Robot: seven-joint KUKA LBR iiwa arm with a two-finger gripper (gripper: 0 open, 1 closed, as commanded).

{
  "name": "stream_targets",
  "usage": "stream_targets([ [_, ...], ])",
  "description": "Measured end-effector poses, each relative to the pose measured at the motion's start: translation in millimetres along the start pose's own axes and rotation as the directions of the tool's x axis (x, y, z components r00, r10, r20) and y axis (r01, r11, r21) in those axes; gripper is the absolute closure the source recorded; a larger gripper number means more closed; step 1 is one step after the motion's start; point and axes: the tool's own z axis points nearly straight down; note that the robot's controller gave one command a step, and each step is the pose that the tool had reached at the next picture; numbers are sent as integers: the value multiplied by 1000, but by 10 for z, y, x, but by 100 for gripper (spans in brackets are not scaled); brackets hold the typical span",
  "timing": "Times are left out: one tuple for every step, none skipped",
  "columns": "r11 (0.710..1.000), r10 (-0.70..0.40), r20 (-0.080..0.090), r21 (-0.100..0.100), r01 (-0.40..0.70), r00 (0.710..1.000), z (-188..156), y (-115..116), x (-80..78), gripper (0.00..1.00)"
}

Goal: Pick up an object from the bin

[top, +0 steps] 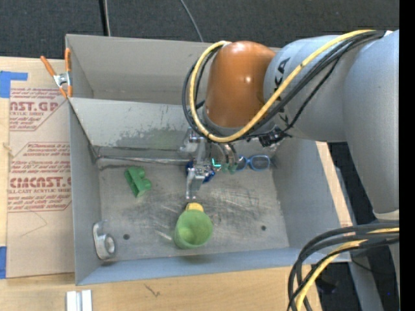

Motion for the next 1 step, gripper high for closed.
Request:
stream_targets([
  [1000, -23, 2, 1, 23, 1000, 600, -281, 58, 0],
])
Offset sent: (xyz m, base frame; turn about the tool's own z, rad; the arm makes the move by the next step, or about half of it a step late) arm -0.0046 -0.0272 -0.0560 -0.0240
